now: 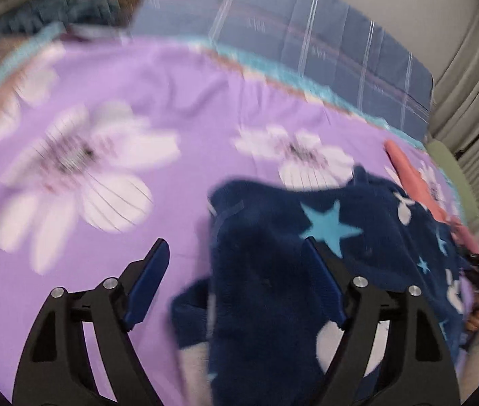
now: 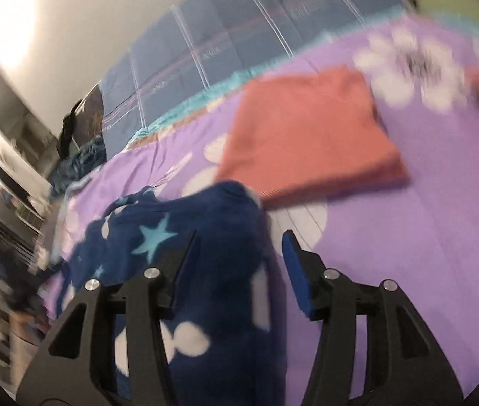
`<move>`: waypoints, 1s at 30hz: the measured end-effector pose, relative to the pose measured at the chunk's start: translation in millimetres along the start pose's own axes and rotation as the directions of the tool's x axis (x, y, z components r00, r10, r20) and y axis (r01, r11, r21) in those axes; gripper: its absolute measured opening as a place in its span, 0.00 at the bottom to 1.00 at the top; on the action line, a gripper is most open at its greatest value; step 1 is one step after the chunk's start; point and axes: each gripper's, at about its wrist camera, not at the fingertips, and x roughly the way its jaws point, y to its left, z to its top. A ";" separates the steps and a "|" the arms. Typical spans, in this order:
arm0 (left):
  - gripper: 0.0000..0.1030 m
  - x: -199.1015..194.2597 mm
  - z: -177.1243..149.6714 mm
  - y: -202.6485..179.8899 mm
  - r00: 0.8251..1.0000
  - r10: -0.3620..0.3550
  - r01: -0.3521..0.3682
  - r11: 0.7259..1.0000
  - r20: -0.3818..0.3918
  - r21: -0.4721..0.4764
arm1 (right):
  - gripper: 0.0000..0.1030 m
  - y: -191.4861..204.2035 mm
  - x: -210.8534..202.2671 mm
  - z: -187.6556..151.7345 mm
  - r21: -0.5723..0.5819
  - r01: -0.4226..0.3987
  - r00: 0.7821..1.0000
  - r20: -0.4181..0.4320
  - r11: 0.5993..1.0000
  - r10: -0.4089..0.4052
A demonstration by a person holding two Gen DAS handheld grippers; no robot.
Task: Fold small clothes
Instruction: 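Lift the hem with both grippers and fold it toward the collar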
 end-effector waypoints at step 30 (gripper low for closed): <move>0.69 -124.3 -121.9 -7.9 0.979 0.005 -0.029 0.993 0.201 0.114 | 0.46 -21.6 -101.3 -76.2 -0.069 0.069 0.996 0.052 0.995 -0.066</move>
